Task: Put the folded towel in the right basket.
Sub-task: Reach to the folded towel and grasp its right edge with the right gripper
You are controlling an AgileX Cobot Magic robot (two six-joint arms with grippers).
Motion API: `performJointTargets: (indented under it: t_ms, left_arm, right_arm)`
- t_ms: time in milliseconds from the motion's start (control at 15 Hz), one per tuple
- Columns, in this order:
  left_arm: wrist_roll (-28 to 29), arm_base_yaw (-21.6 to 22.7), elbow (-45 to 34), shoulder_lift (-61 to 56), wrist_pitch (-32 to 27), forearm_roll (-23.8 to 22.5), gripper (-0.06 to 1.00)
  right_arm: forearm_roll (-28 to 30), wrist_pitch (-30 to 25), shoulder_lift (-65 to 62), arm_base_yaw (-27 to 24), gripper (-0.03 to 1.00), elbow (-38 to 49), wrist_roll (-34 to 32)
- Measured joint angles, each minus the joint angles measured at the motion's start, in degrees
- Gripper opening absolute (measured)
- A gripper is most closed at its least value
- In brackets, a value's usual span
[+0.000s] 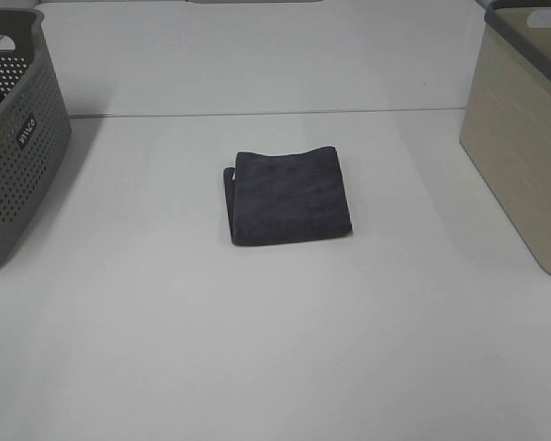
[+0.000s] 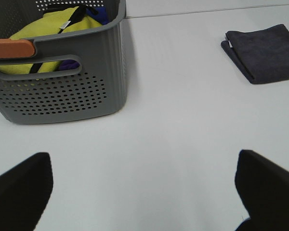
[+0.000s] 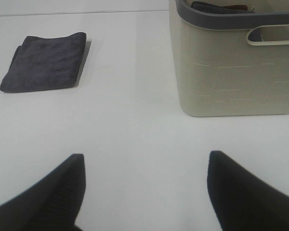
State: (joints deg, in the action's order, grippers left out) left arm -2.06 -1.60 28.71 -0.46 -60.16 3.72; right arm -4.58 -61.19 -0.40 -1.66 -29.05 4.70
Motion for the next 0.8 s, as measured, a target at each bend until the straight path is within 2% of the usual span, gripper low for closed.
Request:
performJointTargets:
  t_ms: [400,600,800]
  left_arm:
    - [0.0,0.0,0.0,0.0,0.0,0.0,0.98]
    - [0.0,0.0,0.0,0.0,0.0,0.0,0.98]
    - [0.0,0.0,0.0,0.0,0.0,0.0,0.98]
  right_arm:
    - [-0.3,0.6,1.3,0.0,0.68,-0.4,0.0]
    - [-1.3,6.1,8.8,0.0,0.68,-2.5,0.0]
    - [-4.4,12.0,24.2,0.0,0.68,-8.7,0.7]
